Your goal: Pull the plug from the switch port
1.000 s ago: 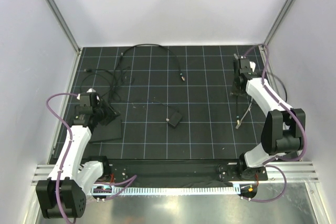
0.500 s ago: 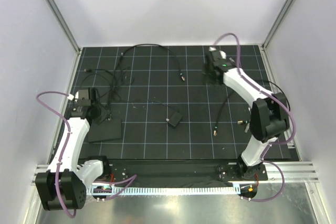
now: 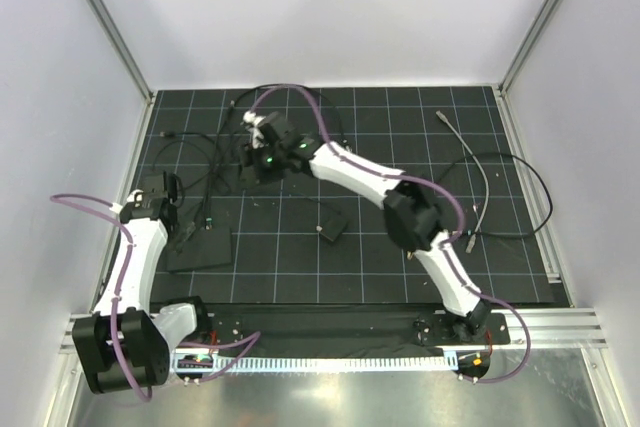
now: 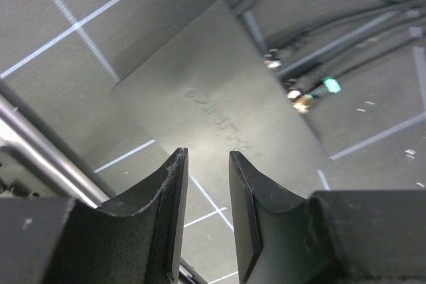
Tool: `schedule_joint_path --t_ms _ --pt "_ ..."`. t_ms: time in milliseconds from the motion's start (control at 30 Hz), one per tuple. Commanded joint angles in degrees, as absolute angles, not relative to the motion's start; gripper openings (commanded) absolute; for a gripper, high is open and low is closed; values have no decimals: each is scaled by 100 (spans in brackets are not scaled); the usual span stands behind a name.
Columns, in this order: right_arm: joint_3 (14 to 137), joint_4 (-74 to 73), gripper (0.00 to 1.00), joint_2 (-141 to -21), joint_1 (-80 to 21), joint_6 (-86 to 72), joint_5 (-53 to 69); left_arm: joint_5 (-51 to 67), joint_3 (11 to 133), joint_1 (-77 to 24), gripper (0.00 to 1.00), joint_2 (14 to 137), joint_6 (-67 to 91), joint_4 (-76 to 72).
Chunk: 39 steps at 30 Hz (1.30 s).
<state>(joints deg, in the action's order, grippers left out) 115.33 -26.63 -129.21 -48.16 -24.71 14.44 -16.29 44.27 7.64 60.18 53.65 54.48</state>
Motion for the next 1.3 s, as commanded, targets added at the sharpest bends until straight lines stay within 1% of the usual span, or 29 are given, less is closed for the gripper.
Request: schedule_joint_path --t_ms 0,33,67,100,267,300,367,400,767,833,900,1033,1100,1133,1200,1267 --pt "12794 -2214 66 -13900 -5079 -3005 3031 -1899 4324 826 34 6222 5642 5625" --pt "13067 -2224 63 -14157 -5124 -3041 3380 -1898 4298 835 34 6284 5643 5581" --pt "13452 -2224 61 -14342 -5211 -3119 3453 -1890 4298 844 34 6371 5669 5581" --pt "13569 -2189 59 -14631 -5238 -3155 3471 -1890 4280 835 33 6424 5678 5572" --pt "13264 -1250 52 -14994 -5265 -3656 3770 -1898 4175 844 32 6504 5669 5379" --pt "13254 -1178 48 -15055 -5265 -3813 3831 -1898 4157 844 32 6504 5660 5335" --pt "13210 -1064 42 -15179 -5273 -3911 3946 -1881 4122 835 31 6504 5669 5309" --pt "13123 -968 38 -15179 -5282 -4007 3981 -1872 4113 844 31 6513 5669 5291" --pt "10803 658 25 -14179 -5273 -4684 4447 -1881 4078 852 31 6627 5695 5221" --pt "10365 956 25 -13976 -5291 -4763 4552 -1881 4061 844 30 6627 5687 5221" --pt "10222 1046 25 -13817 -5300 -4781 4684 -1863 4043 844 30 6627 5687 5229" --pt "10467 1055 27 -13895 -5247 -4790 4465 -1767 3982 835 30 6609 5713 5177" --pt "10939 1081 33 -14236 -5212 -5000 4482 -1688 3946 835 30 6627 5722 5168" --pt "11116 1064 41 -14360 -5212 -5071 4482 -1653 3929 835 30 6653 5730 5151" --pt "11625 1055 44 -14754 -5229 -5324 4544 -1609 3929 835 30 6688 5730 5159" --pt "11882 1081 45 -14975 -5247 -5457 4667 -1591 3937 844 29 6688 5722 5168"
